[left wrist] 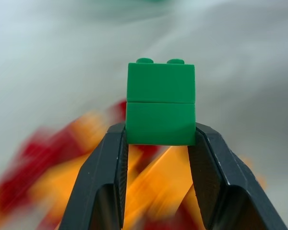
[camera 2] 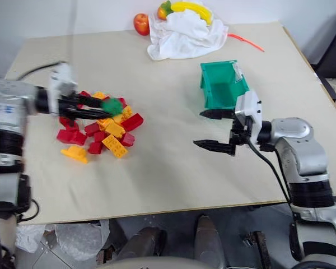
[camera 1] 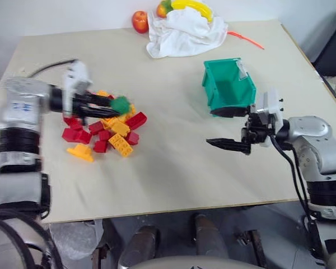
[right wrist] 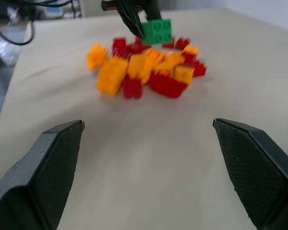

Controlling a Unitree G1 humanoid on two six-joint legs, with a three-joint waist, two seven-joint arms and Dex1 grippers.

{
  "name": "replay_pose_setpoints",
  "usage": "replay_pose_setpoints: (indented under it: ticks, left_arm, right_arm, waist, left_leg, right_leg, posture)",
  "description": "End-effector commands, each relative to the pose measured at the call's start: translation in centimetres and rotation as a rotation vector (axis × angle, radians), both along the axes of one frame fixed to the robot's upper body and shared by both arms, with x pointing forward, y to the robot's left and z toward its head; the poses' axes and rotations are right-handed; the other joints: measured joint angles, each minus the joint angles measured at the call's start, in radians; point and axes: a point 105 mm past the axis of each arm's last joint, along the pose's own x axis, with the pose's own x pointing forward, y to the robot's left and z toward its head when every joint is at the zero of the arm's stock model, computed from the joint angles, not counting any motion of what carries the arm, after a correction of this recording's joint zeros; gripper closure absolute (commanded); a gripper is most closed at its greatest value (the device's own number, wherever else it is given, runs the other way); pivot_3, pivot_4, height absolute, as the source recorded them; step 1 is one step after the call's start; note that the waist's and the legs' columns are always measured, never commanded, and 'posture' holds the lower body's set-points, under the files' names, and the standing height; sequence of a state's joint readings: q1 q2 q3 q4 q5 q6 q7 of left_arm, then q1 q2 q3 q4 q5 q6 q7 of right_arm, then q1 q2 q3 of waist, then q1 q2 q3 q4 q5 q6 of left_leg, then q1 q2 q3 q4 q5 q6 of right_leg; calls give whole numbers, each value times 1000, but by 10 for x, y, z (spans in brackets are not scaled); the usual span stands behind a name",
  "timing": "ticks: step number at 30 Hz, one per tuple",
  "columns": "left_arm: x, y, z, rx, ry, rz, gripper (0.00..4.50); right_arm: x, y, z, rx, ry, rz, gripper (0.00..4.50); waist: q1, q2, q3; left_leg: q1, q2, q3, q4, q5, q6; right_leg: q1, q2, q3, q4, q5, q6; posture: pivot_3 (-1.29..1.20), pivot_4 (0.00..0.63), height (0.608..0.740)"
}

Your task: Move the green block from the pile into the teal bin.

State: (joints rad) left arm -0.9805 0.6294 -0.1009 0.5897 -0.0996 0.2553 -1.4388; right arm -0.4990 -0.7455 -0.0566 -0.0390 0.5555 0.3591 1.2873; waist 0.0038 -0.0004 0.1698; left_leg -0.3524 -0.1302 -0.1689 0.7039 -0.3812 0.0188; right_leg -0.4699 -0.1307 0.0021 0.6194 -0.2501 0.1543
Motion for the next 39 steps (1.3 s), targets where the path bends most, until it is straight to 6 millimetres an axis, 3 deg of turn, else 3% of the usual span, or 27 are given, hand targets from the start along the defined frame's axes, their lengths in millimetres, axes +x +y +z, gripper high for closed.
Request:
replay_pose_setpoints:
  ticks: [1, 3, 7, 10, 17, 23, 26, 27, 31, 34, 39]
  left_arm:
    - [-6, -33, 0, 42, -30, -102, 3061]
    - [-7, -51, -8, 60, -17, -150, 3061]
    - [-8, -95, -20, 92, -17, -240, 3061]
    - [-6, -114, -26, 116, -22, -261, 3061]
    - [-9, -128, -43, 173, -17, -314, 3061]
    - [-8, -139, -47, 196, -10, -316, 1140]
    - [-9, -133, -32, 131, -24, -311, 179]
    - [-10, -129, -26, 109, -26, -304, 47]
    - [-13, -101, 0, -59, -49, -254, 47]
    - [-21, -68, 7, -168, -24, -207, 47]
    - [-30, -31, -4, -220, 2, -105, 47]
  right_arm:
    - [-15, -9, 16, 26, -35, 41, 0]
    - [-21, -13, 14, 7, -11, 45, 0]
    - [-29, -42, -4, -141, 111, -58, 0]
    - [-32, -54, -9, -190, 132, -99, 0]
    - [-34, -62, -13, -237, 115, -151, 0]
    - [-28, -60, -11, -249, 84, -189, 0]
    - [-29, -60, -6, -253, 70, -193, 0]
    - [-30, -60, -5, -256, 65, -194, 0]
    - [-32, -65, -2, -277, 64, -222, 0]
    - [-37, -74, -1, -292, 81, -248, 0]
    - [-44, -90, -1, -350, 101, -338, 0]
  waist:
    - [-2, -1, 1]
    - [-6, -1, 0]
    - [-1, -1, 1]
    - [3, -1, 1]
    - [2, -2, 1]
    - [22, -2, 1]
    - [23, -3, 2]
    - [23, -3, 2]
    - [20, -2, 2]
    - [18, -2, 1]
    - [25, -2, 1]
  left_leg:
    - [-1, 0, 1, 1, 0, 0]
    - [-1, 0, 3, 0, 0, 0]
    - [-3, 1, 7, -1, 0, 0]
    - [-3, 0, 9, 1, 0, 1]
    - [-3, 1, 13, 1, 0, 1]
    - [-3, 0, 13, 3, 1, 2]
    - [-4, 0, 13, 3, 1, 2]
    - [-4, 0, 13, 3, 1, 2]
    - [-4, 1, 13, 3, 1, 2]
    - [-4, 2, 13, 3, 1, 2]
    - [-4, 2, 13, 4, 1, 2]
  right_leg:
    - [-1, 0, 0, 0, 1, 0]
    - [-3, 0, 1, 0, 1, 0]
    - [-8, 0, 4, 2, 1, -1]
    - [-8, 0, 5, 2, 2, 0]
    - [-9, 1, 8, 1, 4, 0]
    - [-8, 1, 9, 1, 6, 1]
    - [-8, 1, 9, 0, 6, 1]
    - [-8, 1, 9, 0, 7, 1]
    - [-9, 1, 9, 1, 7, 1]
    - [-9, 2, 9, 1, 7, 1]
    - [-8, 2, 9, 1, 7, 0]
  posture:
    - [0, 150, 740]
    - [0, 150, 740]
    - [0, 150, 740]
    - [0, 150, 740]
    - [0, 150, 740]
    - [0, 150, 740]
    - [0, 150, 740]
    - [0, 150, 740]
    - [0, 150, 740]
    - [0, 150, 740]
    - [0, 150, 740]
